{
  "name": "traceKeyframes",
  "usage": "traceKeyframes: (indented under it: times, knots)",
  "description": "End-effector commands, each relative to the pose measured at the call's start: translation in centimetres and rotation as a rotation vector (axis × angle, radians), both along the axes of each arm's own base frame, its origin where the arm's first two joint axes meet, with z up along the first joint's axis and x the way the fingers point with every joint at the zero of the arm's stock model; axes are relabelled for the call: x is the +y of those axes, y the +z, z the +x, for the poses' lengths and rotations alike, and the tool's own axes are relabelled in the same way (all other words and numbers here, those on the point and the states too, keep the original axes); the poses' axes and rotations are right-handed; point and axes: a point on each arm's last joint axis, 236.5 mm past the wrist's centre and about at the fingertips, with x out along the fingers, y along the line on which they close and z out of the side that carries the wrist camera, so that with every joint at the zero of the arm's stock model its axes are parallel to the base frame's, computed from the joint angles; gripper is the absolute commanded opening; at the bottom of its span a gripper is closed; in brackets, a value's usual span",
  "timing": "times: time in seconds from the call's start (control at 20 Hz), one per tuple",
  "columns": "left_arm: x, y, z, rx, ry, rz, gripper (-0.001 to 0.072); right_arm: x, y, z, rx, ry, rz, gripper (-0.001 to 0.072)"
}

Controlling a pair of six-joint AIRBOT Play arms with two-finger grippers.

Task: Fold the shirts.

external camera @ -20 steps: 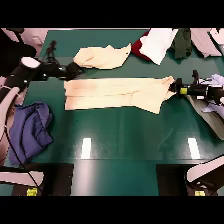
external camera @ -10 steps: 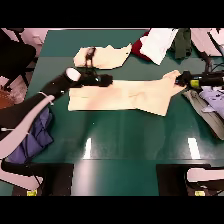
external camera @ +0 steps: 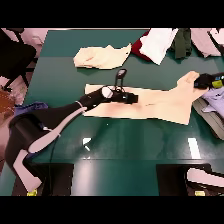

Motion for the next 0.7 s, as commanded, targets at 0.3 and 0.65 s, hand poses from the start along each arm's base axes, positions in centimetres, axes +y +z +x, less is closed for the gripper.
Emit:
traceKeyframes:
  times: [0.3, 0.65]
  knots:
    - [-4.6, -1.4, -1.4, 0.079, -0.064, -0.052, 0.0026, 16.3, 8.6, 2.4, -0.164, 0.289, -0.011, 0.0024]
    - [24.1, 2.0, 9.1, 0.106, 0.346, 0.603, 0.0025, 28.6, 3.5, 0.9, -0.064, 0.489, 0.040, 0.0024]
